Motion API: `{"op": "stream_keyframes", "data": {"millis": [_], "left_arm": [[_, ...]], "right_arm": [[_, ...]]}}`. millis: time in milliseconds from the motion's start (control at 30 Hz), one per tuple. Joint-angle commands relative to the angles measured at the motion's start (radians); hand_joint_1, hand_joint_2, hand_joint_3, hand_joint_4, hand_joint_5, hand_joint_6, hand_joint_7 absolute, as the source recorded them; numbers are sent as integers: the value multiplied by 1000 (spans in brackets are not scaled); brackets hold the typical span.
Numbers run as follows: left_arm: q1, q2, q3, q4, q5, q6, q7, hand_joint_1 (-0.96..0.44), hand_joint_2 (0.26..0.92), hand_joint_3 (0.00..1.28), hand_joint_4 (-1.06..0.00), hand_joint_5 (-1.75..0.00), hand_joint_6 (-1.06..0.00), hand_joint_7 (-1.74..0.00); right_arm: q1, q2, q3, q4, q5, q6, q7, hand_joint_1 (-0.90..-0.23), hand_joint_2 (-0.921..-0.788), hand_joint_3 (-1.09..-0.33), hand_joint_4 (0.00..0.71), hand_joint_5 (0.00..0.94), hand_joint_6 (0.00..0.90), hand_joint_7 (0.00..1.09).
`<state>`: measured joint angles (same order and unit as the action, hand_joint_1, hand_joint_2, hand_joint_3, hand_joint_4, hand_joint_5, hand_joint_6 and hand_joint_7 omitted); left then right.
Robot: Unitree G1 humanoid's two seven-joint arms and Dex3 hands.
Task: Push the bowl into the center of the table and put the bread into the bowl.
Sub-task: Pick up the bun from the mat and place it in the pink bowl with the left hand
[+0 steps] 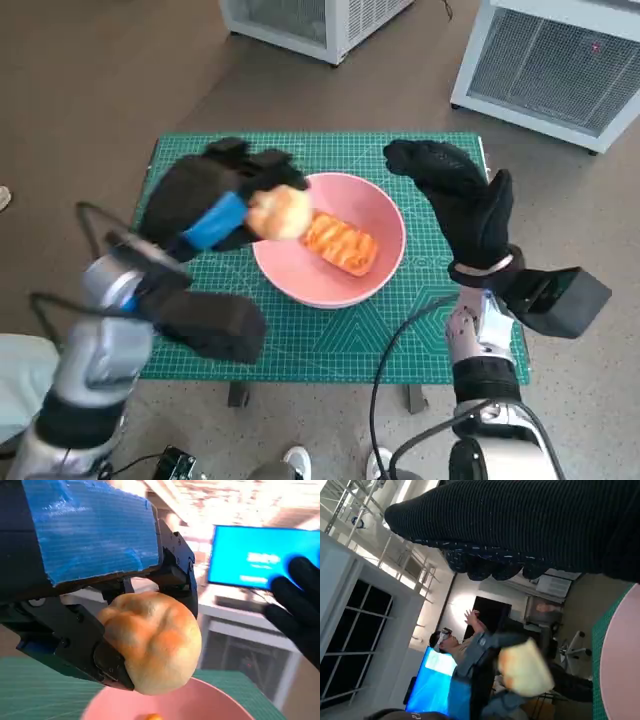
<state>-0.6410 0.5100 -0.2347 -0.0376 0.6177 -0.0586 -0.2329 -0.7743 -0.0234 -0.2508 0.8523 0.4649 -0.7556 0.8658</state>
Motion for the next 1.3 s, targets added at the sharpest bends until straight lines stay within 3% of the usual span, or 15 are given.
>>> {"op": "stream_keyframes", "data": {"millis": [33,367,500,533,600,633,733,867,1133,1300], "left_arm": [[-54,-49,-60,137,30,-13,10,2,919,27,-751,-1171,-668,-1050],[-69,-104,-106,277,60,-7,27,2,920,72,-711,-1216,-605,-1114],[-54,-109,-119,278,65,31,-9,1,921,143,-641,-1263,-508,-1233],[-49,-109,-121,271,66,46,-25,-13,897,138,-569,-1116,-462,-1115],[-40,-107,-124,256,63,71,-52,-60,854,84,-468,-530,-439,-597],[-37,-107,-124,247,60,81,-65,-79,847,59,-444,-344,-446,-416],[-29,-105,-122,222,52,104,-93,-172,834,25,-327,-112,-400,-165],[-12,-99,-106,191,28,96,-105,-245,828,10,-257,-24,-374,-58],[16,-94,-58,136,-57,93,-132,-286,823,2,-160,-1,-312,-5],[21,-79,7,68,-184,146,-247,-283,823,2,-80,0,-228,-1]], "right_arm": [[17,2,5,-5,-14,-3,-10,-711,-921,-683,216,0,-1,652],[31,1,9,-24,-13,2,-18,-711,-921,-683,215,0,-1,651],[41,0,10,-39,-12,9,-24,-709,-921,-684,214,0,-1,651],[43,0,11,-43,-12,10,-25,-709,-921,-685,214,0,-1,651],[47,-1,13,-49,-13,11,-30,-709,-921,-686,213,0,-1,650],[49,-1,13,-50,-14,11,-32,-709,-921,-686,213,0,-1,650],[54,-1,16,-54,-18,8,-38,-707,-921,-687,213,0,-1,649],[59,-1,20,-57,-21,5,-47,-703,-921,-687,213,0,-1,649],[58,-1,26,-53,-29,0,-57,-700,-921,-685,214,1,-1,649],[57,0,28,-58,-33,7,-59,-699,-921,-684,215,1,0,650]]}}
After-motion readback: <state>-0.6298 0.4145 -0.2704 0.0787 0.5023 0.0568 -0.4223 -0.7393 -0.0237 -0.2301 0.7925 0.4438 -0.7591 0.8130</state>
